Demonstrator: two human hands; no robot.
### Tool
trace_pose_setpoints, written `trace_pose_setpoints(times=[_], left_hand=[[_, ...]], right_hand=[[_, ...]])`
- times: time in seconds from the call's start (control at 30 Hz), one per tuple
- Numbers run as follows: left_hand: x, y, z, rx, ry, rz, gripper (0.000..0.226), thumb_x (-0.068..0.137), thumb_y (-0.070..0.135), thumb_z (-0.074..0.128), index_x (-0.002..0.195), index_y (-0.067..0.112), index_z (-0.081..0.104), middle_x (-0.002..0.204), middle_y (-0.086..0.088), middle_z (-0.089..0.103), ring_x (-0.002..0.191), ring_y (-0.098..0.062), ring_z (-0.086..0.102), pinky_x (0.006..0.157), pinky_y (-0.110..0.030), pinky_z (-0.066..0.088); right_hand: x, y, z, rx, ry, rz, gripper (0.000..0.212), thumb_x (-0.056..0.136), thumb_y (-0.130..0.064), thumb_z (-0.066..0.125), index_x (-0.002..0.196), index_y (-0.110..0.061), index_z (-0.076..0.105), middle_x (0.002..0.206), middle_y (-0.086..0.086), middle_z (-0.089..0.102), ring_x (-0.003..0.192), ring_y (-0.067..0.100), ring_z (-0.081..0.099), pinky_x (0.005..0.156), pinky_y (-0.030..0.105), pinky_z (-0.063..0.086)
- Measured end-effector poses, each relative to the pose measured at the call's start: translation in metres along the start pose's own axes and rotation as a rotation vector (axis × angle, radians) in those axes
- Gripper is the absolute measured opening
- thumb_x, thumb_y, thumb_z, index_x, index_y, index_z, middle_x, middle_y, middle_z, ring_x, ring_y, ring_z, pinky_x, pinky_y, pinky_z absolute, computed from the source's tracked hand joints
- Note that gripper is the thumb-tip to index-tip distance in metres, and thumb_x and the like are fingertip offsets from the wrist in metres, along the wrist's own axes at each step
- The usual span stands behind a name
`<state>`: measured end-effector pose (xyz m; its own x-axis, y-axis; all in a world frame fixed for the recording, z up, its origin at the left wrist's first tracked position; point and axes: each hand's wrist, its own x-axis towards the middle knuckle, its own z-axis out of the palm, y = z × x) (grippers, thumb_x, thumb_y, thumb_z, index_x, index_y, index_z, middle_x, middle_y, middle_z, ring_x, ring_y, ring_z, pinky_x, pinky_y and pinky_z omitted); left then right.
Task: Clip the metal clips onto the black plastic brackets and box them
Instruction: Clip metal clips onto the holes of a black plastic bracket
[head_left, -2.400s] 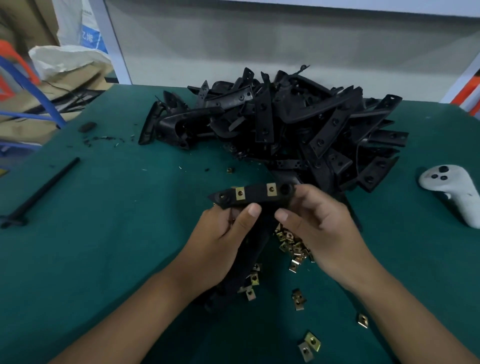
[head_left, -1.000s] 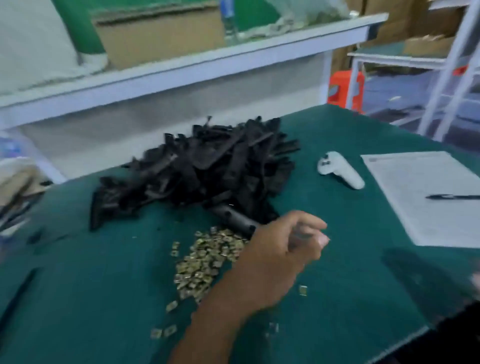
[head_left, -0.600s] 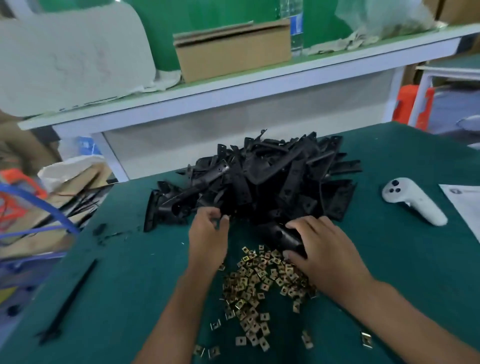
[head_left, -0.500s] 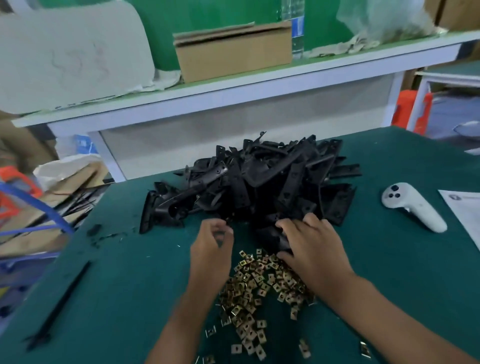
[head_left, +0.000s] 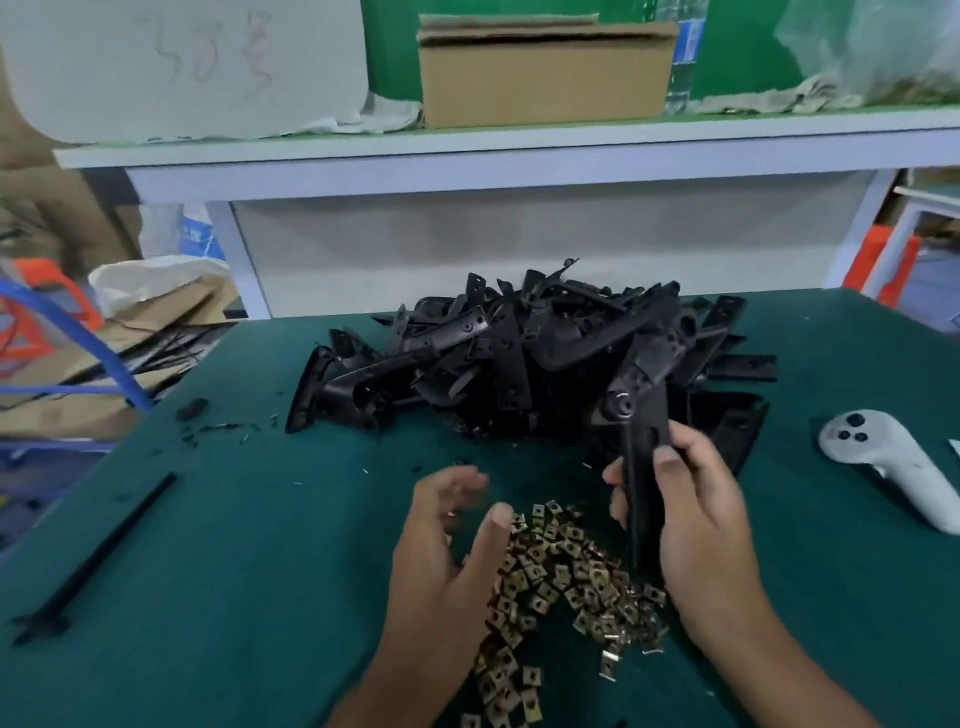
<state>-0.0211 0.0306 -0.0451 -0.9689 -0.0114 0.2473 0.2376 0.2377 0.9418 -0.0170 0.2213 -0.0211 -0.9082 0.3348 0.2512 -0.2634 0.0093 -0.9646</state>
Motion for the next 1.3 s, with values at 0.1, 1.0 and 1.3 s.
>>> trace_pose_setpoints(times=[0.1, 1.0, 1.3], left_hand=[[-0.002, 0.004, -0.001, -0.138, -0.080, 0.024, 0.068, 0.080, 0.076, 0.062, 0.135, 0.037, 0.054, 0.129, 0.023, 0.063, 0.122, 0.001, 0.058, 0.098, -0.024, 0.045], [0.003, 0.005, -0.010, -0.363, -0.360, -0.386, 0.029, 0.083, 0.052, 0.064, 0.079, 0.025, 0.074, 0.073, 0.005, 0.068, 0.057, -0.008, 0.060, 0.053, -0.022, 0.048], [-0.003, 0.001, -0.005, -0.167, -0.544, -0.278, 0.077, 0.076, 0.091, 0.044, 0.083, 0.020, 0.074, 0.068, 0.001, 0.065, 0.061, -0.020, 0.061, 0.057, -0.027, 0.049]], right_hand=[[-0.007, -0.001, 0.005, 0.034, -0.325, 0.236, 0.022, 0.104, -0.032, 0.048, 0.117, -0.028, 0.065, 0.088, 0.003, 0.076, 0.072, 0.017, 0.071, 0.060, 0.021, 0.054], [-0.008, 0.016, 0.003, -0.344, -0.403, 0.048, 0.022, 0.105, -0.033, 0.045, 0.094, -0.040, 0.062, 0.088, -0.010, 0.064, 0.080, 0.013, 0.058, 0.071, 0.019, 0.046], [0.000, 0.009, 0.002, 0.165, -0.314, 0.242, 0.021, 0.085, -0.033, 0.067, 0.105, -0.032, 0.076, 0.101, -0.003, 0.076, 0.096, 0.011, 0.071, 0.081, 0.022, 0.056]])
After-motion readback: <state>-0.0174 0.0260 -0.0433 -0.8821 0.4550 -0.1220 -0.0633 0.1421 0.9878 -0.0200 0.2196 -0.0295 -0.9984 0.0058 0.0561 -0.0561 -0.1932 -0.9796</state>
